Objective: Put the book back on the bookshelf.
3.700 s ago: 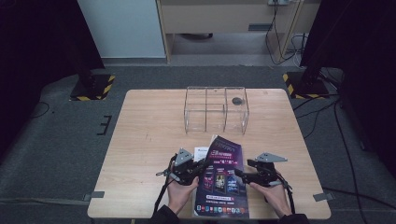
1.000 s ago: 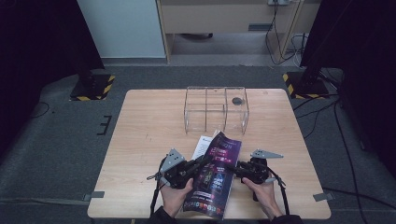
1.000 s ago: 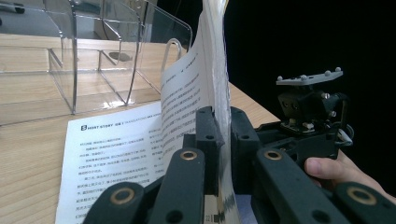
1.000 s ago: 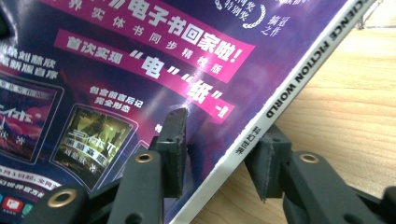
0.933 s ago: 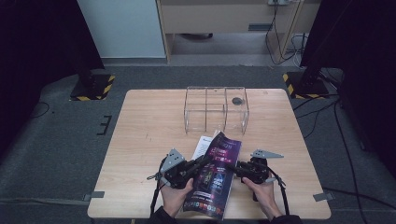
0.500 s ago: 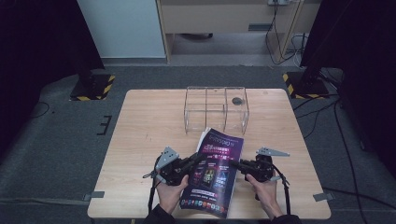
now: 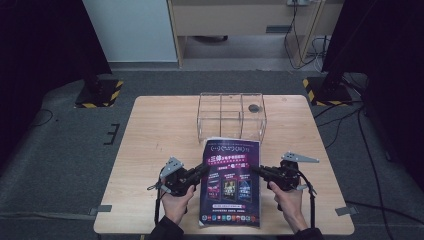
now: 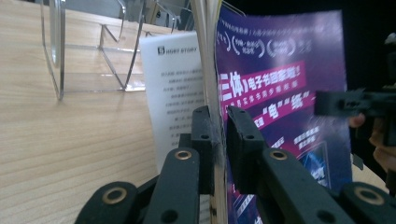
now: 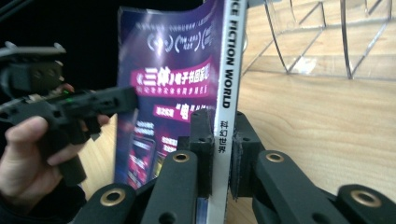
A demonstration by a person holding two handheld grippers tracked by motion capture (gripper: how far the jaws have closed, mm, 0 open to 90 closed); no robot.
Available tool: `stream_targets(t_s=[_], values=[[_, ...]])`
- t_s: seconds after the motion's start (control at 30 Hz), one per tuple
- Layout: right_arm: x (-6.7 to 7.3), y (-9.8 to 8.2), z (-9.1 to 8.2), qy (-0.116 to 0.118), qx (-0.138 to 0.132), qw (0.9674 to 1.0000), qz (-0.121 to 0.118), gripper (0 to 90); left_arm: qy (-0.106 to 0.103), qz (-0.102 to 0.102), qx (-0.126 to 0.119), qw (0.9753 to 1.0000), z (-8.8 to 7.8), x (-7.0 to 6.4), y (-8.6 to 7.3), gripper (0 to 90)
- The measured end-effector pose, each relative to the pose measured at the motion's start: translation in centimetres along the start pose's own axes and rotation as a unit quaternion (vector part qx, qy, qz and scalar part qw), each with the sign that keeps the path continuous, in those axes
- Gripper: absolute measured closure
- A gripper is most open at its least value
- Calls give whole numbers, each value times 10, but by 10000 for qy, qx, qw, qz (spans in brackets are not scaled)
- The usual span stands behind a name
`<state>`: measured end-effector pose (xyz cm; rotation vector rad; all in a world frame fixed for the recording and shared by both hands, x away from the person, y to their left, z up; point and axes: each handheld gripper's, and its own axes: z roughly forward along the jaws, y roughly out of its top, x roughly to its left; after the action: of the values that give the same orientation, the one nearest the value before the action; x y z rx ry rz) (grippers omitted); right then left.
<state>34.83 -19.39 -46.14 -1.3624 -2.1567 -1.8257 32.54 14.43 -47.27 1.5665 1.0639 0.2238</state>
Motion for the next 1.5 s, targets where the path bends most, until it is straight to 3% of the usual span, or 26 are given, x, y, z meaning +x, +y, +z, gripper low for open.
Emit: stream_targets(t_s=[0.17,0.33,0.47,0.63,0.67,0.7,0.73,0.77,0.8,0.9,0.93,0.97,1.07,1.1,1.17,1.27,1.33,1.37,1.5], values=[[4,5,-1,3,27,10000,-78,830,52,-12,-13,10000,1,4,-2,768],[10,12,-4,136,4,9997,-182,831,211,-11,77,9997,2,10,-7,627],[15,16,-4,68,17,9997,-253,830,380,20,62,9993,-2,16,-9,549],[14,26,-9,109,-151,9996,-196,831,799,86,92,9967,-11,29,-12,371],[14,26,-9,109,-151,9996,-196,831,874,89,156,9960,-12,32,-14,371],[18,32,-11,99,-207,9994,-272,831,967,53,327,9948,-13,37,-16,316],[20,35,-12,87,-240,9992,-310,831,1209,53,497,9914,-15,43,-21,300],[20,35,-12,87,-240,9992,-310,831,1209,53,497,9914,-15,43,-21,285],[24,42,-14,76,-330,9988,-341,831,1409,93,613,9881,-16,48,-24,269],[27,49,-17,46,-425,9984,-381,831,1741,249,815,9810,-15,55,-29,251],[30,55,-20,29,-519,9978,-413,831,1939,378,944,9757,-13,57,-30,232],[30,55,-20,29,-519,9978,-413,831,1939,378,944,9757,-13,57,-30,222],[35,66,-25,-31,-652,9966,-508,831,2122,517,1112,9695,-10,60,-32,195],[36,69,-26,-78,-676,9962,-544,831,2122,517,1112,9695,-10,60,-32,194],[37,71,-28,-107,-702,9958,-577,831,2206,535,1167,9669,-9,61,-33,192],[39,76,-31,-139,-781,9950,-603,831,2328,563,1305,9621,-7,63,-35,174],[40,80,-34,-230,-863,9937,-672,831,2422,613,1466,9571,-5,66,-38,170],[40,81,-34,-264,-875,9933,-701,831,2422,613,1466,9571,-5,66,-38,165],[40,85,-37,-307,-913,9927,-721,831,2516,658,1559,9529,-2,70,-40,161]])
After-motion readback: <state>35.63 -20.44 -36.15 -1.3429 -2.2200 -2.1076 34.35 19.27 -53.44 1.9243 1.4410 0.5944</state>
